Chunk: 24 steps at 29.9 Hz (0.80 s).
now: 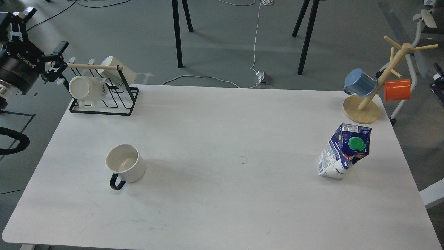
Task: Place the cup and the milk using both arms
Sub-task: 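Move the left gripper from the mug rack down toward the white mug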
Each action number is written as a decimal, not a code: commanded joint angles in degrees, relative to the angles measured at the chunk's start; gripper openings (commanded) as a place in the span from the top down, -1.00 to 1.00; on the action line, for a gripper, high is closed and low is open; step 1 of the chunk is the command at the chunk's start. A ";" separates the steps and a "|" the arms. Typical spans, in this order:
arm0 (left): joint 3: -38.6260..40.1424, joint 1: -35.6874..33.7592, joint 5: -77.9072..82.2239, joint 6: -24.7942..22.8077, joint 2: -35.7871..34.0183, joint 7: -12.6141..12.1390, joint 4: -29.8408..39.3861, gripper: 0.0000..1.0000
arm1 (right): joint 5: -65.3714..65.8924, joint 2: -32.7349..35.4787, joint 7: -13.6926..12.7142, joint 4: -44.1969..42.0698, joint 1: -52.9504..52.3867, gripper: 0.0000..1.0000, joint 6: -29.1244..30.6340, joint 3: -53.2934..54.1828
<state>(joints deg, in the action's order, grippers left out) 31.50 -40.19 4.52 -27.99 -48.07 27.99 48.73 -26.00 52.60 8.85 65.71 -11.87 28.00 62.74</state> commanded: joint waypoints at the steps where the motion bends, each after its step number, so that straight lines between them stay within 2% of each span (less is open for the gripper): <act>1: 0.05 -1.29 0.48 -0.01 -0.44 0.01 -0.03 -0.97 | -0.01 0.05 0.03 -0.23 0.44 -0.92 0.00 -0.78; 12: -0.47 -1.91 3.46 -0.01 -0.53 0.01 -1.17 -0.99 | -0.01 0.05 0.03 -0.14 1.32 -0.92 0.00 -0.78; 19: 0.14 -1.73 42.27 -0.01 -1.40 0.01 -2.58 -0.99 | -0.10 0.05 0.11 -0.14 4.39 -0.92 0.00 -0.69; 24: -0.56 -1.03 62.51 -0.01 -4.21 0.01 -1.53 -0.99 | -0.01 -0.21 0.11 -0.58 8.08 -0.92 0.00 -0.69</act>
<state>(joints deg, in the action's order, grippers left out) 31.20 -41.61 56.51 -28.02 -50.67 28.00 46.39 -26.10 52.64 8.98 65.44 -5.83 28.00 61.98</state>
